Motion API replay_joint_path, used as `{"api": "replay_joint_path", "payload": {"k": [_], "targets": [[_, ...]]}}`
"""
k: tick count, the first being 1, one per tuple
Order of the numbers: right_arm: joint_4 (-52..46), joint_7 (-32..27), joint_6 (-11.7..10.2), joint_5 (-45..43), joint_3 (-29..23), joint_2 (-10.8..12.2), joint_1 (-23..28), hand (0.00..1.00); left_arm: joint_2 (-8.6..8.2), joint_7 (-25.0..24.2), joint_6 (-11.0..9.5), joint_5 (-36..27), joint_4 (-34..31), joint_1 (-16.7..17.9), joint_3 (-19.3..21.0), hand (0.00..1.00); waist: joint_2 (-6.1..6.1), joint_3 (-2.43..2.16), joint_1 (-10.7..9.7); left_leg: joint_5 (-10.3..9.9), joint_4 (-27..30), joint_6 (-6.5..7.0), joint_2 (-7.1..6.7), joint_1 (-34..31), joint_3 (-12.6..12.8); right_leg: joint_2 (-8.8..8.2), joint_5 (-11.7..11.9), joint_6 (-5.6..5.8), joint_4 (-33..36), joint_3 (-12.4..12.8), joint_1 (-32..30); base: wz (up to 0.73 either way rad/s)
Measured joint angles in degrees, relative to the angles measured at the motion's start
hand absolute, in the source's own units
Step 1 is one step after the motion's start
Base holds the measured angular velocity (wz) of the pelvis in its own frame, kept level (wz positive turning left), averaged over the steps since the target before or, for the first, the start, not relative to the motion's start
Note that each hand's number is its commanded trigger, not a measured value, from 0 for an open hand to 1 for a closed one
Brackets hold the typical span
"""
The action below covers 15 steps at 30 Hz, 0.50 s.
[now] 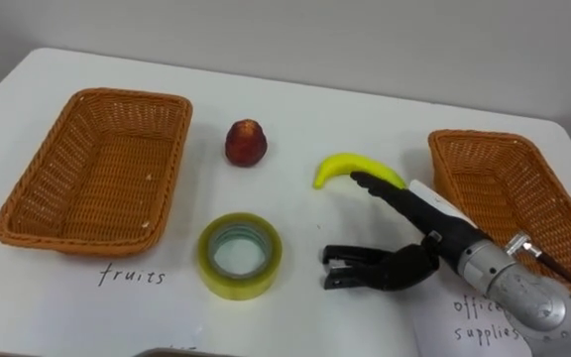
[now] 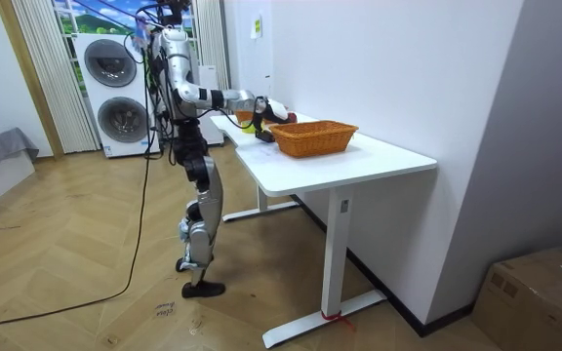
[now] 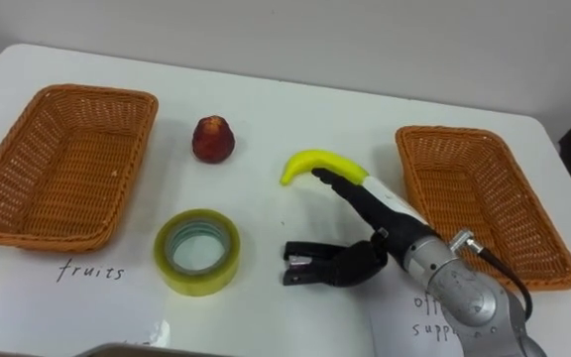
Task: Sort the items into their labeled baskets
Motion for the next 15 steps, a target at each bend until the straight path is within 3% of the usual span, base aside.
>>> {"api": "replay_joint_path", "payload": {"k": [15], "targets": [[-0.01,1.28,0.01,-0.25,-0.05,0.0,-0.01,0.0,-0.05,1.41,0.0,-0.01,0.01,-0.03,-0.06,0.0,0.13,0.03,-0.23,-0.01,0.15,0.03,-0.02,-0.02,-0.03,-0.03,0.02,-0.04,-0.1,0.14,0.03,0.0]]}}
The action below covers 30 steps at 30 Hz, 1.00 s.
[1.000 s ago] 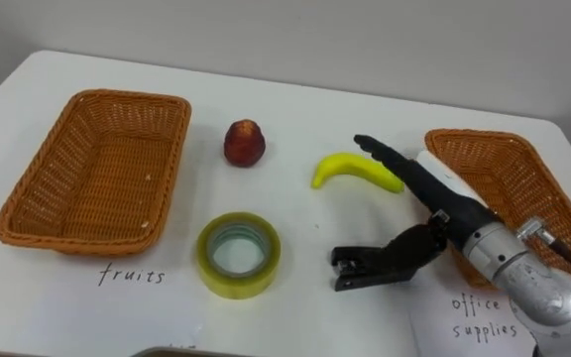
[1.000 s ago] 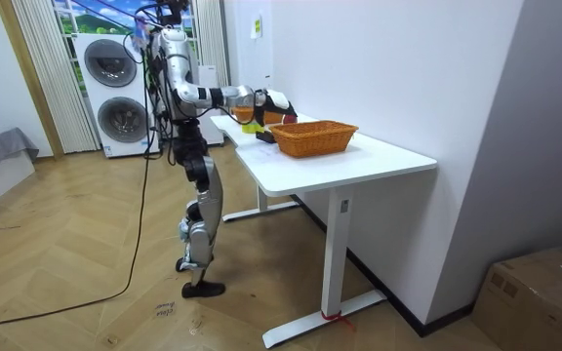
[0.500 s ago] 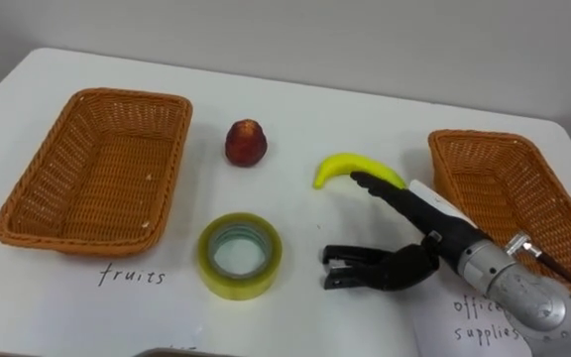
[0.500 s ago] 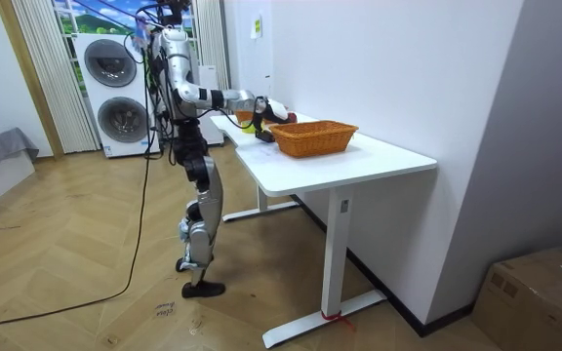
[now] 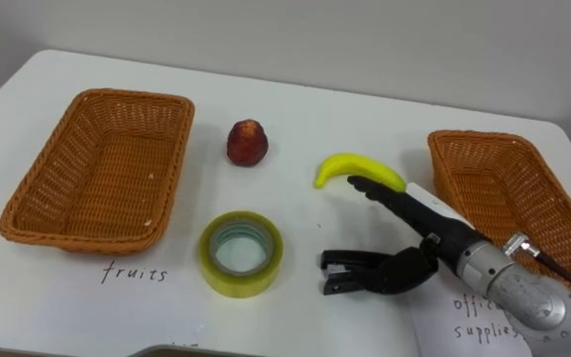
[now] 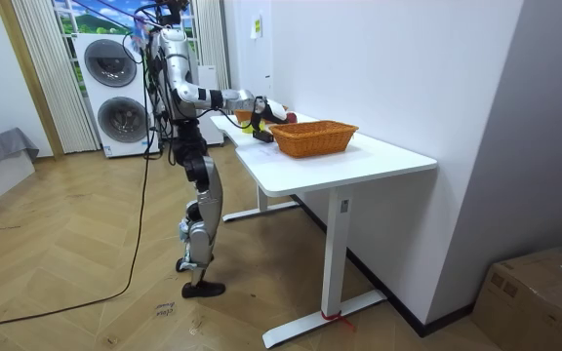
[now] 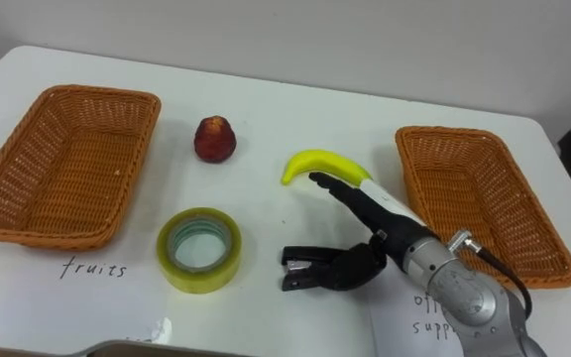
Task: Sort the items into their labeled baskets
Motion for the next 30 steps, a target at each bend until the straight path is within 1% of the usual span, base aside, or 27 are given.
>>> {"api": "replay_joint_path", "payload": {"k": [13,15,18,24,28,30], "targets": [[-0.03,0.87,0.0,0.02,-0.01,0.01,-0.02,0.0,0.0,0.27,-0.01,0.03,0.07,-0.02,-0.04,0.0,0.13,0.08,0.14,-0.01,-0.11,0.01,0.01,-0.08,0.03,0.02,0.03,0.0,0.08,-0.08,-0.03,0.0],[-0.09,0.44,0.0,0.17,-0.01,0.01,-0.01,0.0,0.05,0.58,0.0,0.03,0.08,-0.01,-0.64,0.0,0.25,0.1,0.13,-0.01,-0.1,0.01,0.01,-0.07,0.04,-0.01,0.03,0.01,0.06,-0.01,0.02,0.0],[-0.85,-0.82,-0.01,0.36,-0.02,0.0,-0.02,0.0,-0.01,1.06,0.0,0.04,0.07,-0.03,-1.05,0.0,0.61,0.21,0.14,0.0,-0.1,0.02,-0.01,-0.02,0.06,-0.02,0.04,0.01,0.1,0.04,0.03,0.0],[-4.79,-3.46,-0.02,-1.24,-0.83,0.0,-0.06,0.0,-0.04,1.59,0.07,0.67,-0.15,0.36,-1.16,0.0,1.4,0.57,-0.38,0.03,-0.31,0.04,-0.02,0.52,0.1,-0.01,0.04,0.02,0.11,0.17,0.49,0.0],[-7.86,-3.99,-0.08,-1.26,-2.6,0.01,-0.08,0.0,-0.1,0.97,0.06,0.62,-0.17,0.73,-2.06,0.0,1.42,0.46,-0.27,0.22,-1.1,0.25,-0.16,0.87,0.38,-0.05,0.02,0.05,0.07,0.67,0.25,-0.06],[-9.04,-5.15,-0.7,-1.26,-3.08,0.01,-0.08,0.0,-0.12,0.51,0.04,0.62,-0.16,1.26,-2.06,0.0,1.17,0.3,-0.35,0.22,-1.09,0.25,-0.21,0.94,0.45,-0.05,0.0,0.08,0.04,0.97,0.21,-0.05]]}}
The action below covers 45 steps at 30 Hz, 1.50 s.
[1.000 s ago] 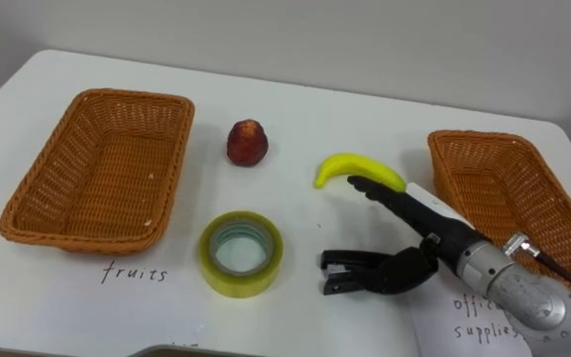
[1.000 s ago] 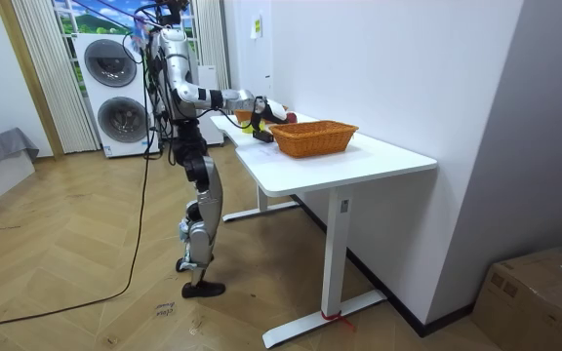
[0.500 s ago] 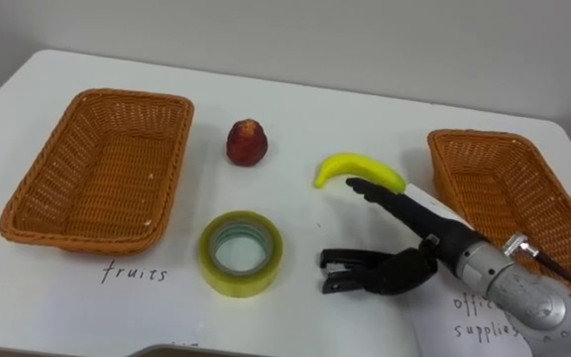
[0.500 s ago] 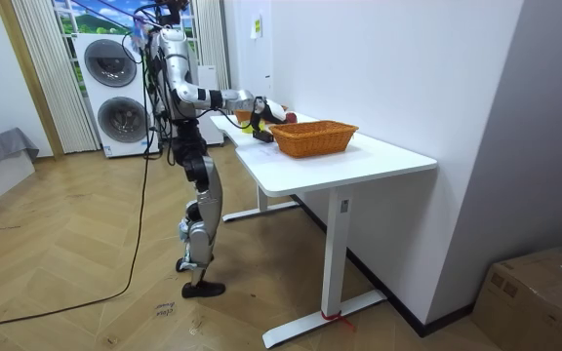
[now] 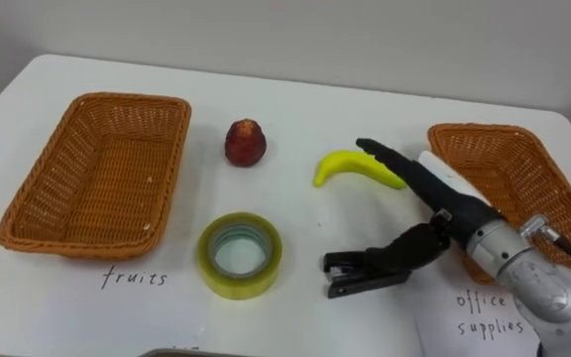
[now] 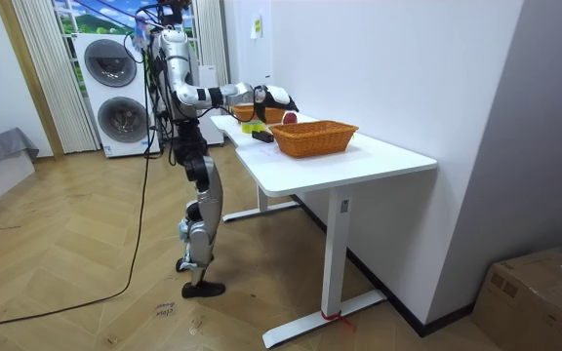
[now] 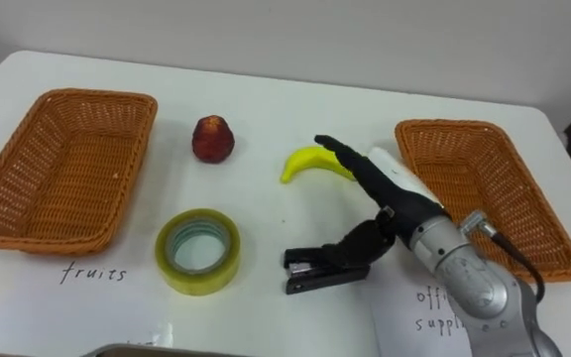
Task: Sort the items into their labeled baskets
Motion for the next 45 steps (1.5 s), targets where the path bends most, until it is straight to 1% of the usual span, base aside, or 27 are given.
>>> {"api": "replay_joint_path", "payload": {"k": [1,4,7,12,18,24,27,30,32,35,38,45], "targets": [[-0.03,-0.47,-0.08,0.01,-0.1,0.02,0.0,0.0,-0.01,-0.35,0.0,-0.01,0.0,0.12,0.0,0.0,-0.3,-0.2,0.05,0.0,0.0,0.0,-0.01,0.0,-0.01,0.02,0.0,0.01,0.01,0.19,-0.06,-0.03],[-0.11,-1.28,-0.16,0.13,-0.28,0.47,0.0,0.0,-0.11,-0.71,-0.06,-0.03,0.0,0.26,-0.1,0.0,-0.73,-0.43,0.05,0.0,0.05,0.0,-0.02,0.0,-0.2,0.02,0.03,0.05,0.15,0.34,0.01,0.0],[-1.13,-1.35,-0.27,0.19,-0.46,0.95,0.0,0.0,-0.26,-0.75,-0.33,-0.03,0.0,0.21,-0.1,0.0,-0.66,-0.41,0.05,0.0,0.09,0.01,-0.01,0.01,-0.21,-0.02,0.05,0.08,0.58,0.44,-0.17,0.0],[-1.97,-1.29,-1.28,0.23,-0.45,0.95,0.01,0.0,-0.24,-0.79,-0.35,0.04,0.02,0.27,-0.29,0.0,-0.6,-0.34,0.05,0.04,0.35,0.11,-0.03,-0.31,-0.1,-0.14,0.04,0.08,0.9,0.36,-0.44,0.0],[-1.6,-1.12,-1.29,2.34,-0.33,0.71,0.18,0.0,-0.08,-0.76,-0.39,0.04,0.02,0.1,-0.42,0.0,-0.66,-0.24,0.29,0.21,0.99,0.39,-0.27,-1.52,-0.09,-0.5,0.06,0.11,0.89,0.27,-1.53,0.01],[1.74,-0.5,-1.29,2.45,2.01,0.35,1.11,0.0,-0.03,-0.2,-0.52,-0.02,0.09,-0.34,-0.43,0.0,-0.72,-0.25,0.44,0.21,0.9,0.39,-0.34,-1.42,-0.15,-0.44,0.17,0.27,0.73,0.26,-1.23,0.0],[4.66,0.82,-1.01,2.45,3.3,0.34,1.5,0.0,0.0,0.37,-0.55,-0.04,1.09,-0.8,-0.43,0.0,-0.7,-0.24,0.34,0.21,0.7,0.39,-0.34,-1.03,-0.14,-0.32,0.21,0.31,0.68,0.28,-1.03,0.0],[7.58,1.88,-0.75,2.46,3.3,0.3,1.5,0.0,0.01,0.41,-0.5,-0.04,1.45,-1.21,-0.43,0.0,-0.76,-0.27,0.32,0.21,0.57,0.39,-0.32,-0.94,-0.16,-0.31,0.21,0.31,0.68,0.26,-0.8,0.0],[7.68,2.58,-0.51,2.46,3.31,0.3,1.5,0.0,0.01,0.41,-0.5,-0.04,1.45,-1.38,-0.43,0.0,-0.87,-0.24,0.32,0.21,0.55,0.39,-0.31,-0.95,-0.16,-0.32,0.21,0.31,0.67,0.27,-0.82,0.0],[7.78,4.38,-0.22,2.02,3.32,0.3,1.5,0.0,0.03,0.4,-0.5,-0.07,1.45,-1.61,-0.43,0.0,-1.22,-0.34,0.21,0.21,0.54,0.39,-0.31,-0.92,-0.15,-0.35,0.21,0.31,0.55,0.24,-0.73,0.0],[7.78,6.09,0.74,2.01,3.32,0.3,1.51,0.0,0.09,0.4,-0.48,-0.09,1.46,-1.61,-0.43,0.0,-1.7,-0.39,0.21,0.21,0.59,0.39,-0.32,-0.9,-0.17,-0.3,0.36,0.36,0.09,0.22,-0.44,0.0],[7.78,8.51,0.81,2.01,3.33,0.29,1.5,0.0,0.21,0.4,-0.47,-0.12,1.46,-1.61,-0.44,0.0,-1.86,-0.31,0.28,0.21,0.6,0.4,-0.39,-0.91,-0.17,-0.33,0.52,0.44,-0.11,0.24,-0.38,0.0]]}}
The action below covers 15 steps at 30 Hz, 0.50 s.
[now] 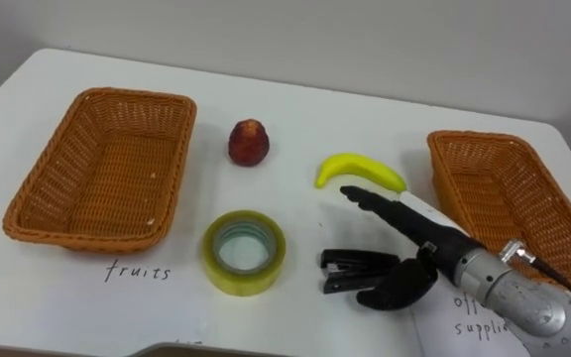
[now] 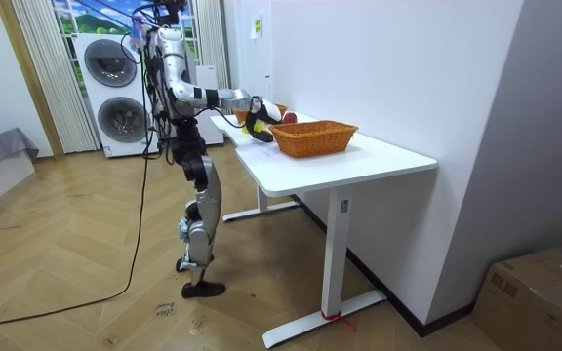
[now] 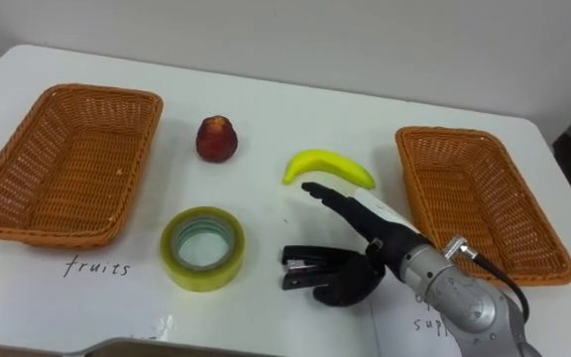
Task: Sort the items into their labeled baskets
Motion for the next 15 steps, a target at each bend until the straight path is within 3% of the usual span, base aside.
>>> {"api": "replay_joint_path", "payload": {"k": [15], "targets": [[0.18,1.55,1.27,-0.14,0.0,0.0,0.01,0.0,0.0,0.0,0.04,-0.06,0.0,-0.02,0.0,0.0,-0.1,0.14,-0.03,0.0,-0.03,0.0,0.0,-0.08,0.01,0.05,0.0,0.0,-0.37,0.0,0.06,0.0]]}}
